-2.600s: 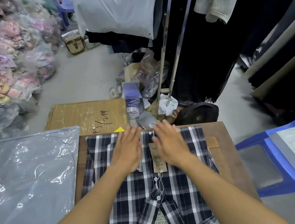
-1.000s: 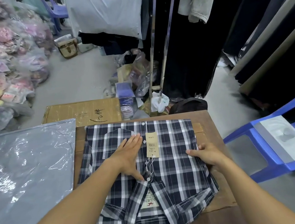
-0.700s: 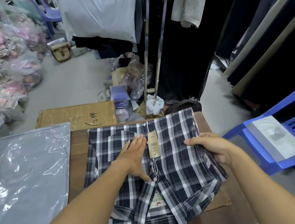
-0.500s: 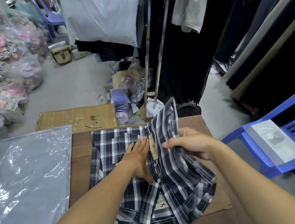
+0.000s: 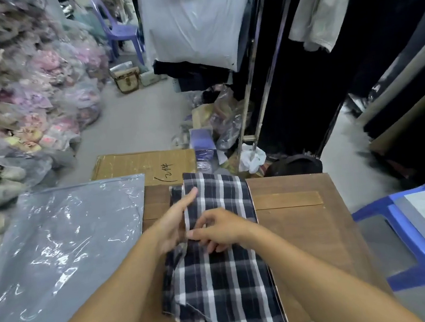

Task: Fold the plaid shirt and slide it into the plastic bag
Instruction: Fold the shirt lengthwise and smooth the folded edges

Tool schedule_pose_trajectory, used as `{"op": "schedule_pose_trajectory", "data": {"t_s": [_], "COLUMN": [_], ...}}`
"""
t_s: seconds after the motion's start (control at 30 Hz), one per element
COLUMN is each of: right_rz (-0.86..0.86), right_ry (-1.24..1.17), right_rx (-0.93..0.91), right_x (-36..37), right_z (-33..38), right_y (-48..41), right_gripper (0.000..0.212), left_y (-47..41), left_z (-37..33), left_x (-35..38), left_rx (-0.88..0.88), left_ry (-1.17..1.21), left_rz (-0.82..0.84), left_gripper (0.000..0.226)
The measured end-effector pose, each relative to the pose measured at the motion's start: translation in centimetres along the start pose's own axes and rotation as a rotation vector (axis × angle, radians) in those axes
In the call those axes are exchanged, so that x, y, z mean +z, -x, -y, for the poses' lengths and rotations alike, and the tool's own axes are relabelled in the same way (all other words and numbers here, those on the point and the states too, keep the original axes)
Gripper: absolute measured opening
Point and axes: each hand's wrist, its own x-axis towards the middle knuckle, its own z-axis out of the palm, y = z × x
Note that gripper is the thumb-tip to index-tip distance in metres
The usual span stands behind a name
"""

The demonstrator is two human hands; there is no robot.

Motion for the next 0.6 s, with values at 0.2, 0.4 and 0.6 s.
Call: {"op": "schedule_pose_trajectory", "data": {"t_s": [0.2,0.4,0.6], "right_rz": [-0.487,-0.516,-0.488], "right_ry": [0.352,0.596,0.627], "right_rx": [-0.091,-0.189,-0.29], "right_x": [-1.6,-1.9,-1.1], "right_z": [-1.4,-6.2,-7.7], "right_y": [-1.0,-2.2,-3.4], "right_gripper": [0.017,0.051,0.053], "left_y": [-1.0,-1.4,-1.5], "left_z": [1.8,1.5,1.7], "left_x": [-1.4,-0.8,0.8], "left_rx": [0.067,0.065,0.155], "left_ry": [-0.142,-0.217,-0.455], "left_rz": [-0.259,-0.411,-0.774], "left_gripper": [0.018,0.011,0.018]}}
